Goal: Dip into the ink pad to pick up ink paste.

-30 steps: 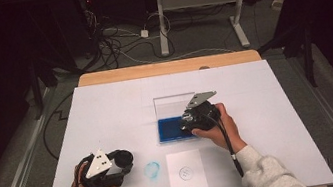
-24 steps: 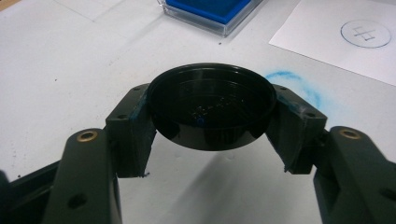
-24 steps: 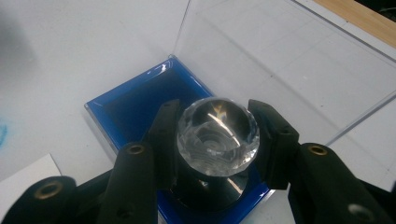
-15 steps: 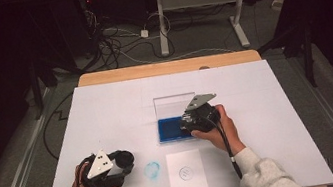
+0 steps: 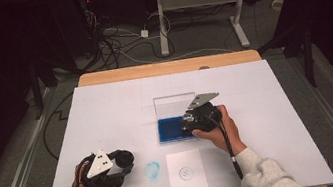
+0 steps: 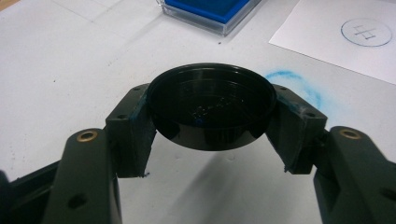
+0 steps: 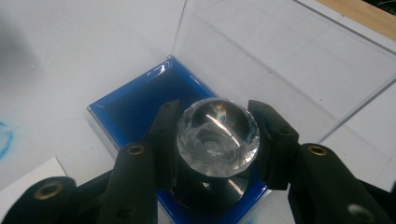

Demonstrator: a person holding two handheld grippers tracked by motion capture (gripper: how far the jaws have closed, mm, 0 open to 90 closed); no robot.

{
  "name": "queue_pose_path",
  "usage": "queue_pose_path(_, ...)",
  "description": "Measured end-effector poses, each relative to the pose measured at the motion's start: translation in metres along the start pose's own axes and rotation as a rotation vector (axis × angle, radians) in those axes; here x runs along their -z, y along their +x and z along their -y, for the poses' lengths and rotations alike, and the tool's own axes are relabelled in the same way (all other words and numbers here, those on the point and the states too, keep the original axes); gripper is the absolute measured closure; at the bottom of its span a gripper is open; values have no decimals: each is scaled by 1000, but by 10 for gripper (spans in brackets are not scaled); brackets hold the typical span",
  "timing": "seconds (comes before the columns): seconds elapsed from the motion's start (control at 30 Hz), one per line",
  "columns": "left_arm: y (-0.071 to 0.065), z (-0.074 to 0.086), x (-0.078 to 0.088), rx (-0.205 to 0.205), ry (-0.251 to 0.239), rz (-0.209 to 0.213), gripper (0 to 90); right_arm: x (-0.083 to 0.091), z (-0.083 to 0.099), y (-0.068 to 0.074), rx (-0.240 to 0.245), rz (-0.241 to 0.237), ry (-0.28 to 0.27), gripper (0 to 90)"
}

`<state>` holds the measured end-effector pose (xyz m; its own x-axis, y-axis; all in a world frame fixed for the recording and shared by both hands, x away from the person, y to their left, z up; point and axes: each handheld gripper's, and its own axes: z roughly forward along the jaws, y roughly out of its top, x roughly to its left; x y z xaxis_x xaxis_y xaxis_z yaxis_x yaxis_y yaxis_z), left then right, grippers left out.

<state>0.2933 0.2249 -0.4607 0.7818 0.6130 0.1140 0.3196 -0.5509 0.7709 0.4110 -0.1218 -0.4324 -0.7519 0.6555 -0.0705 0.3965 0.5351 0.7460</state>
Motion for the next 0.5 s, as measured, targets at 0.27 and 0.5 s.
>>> queue_pose_path(0.27,-2,-1,-1,-6,5,6,368,-1,2,4,12,17,-10,575)
queue_pose_path(0.5,-2,0,-1,-6,7,7,368,-1,3,3,8,12,-10,574)
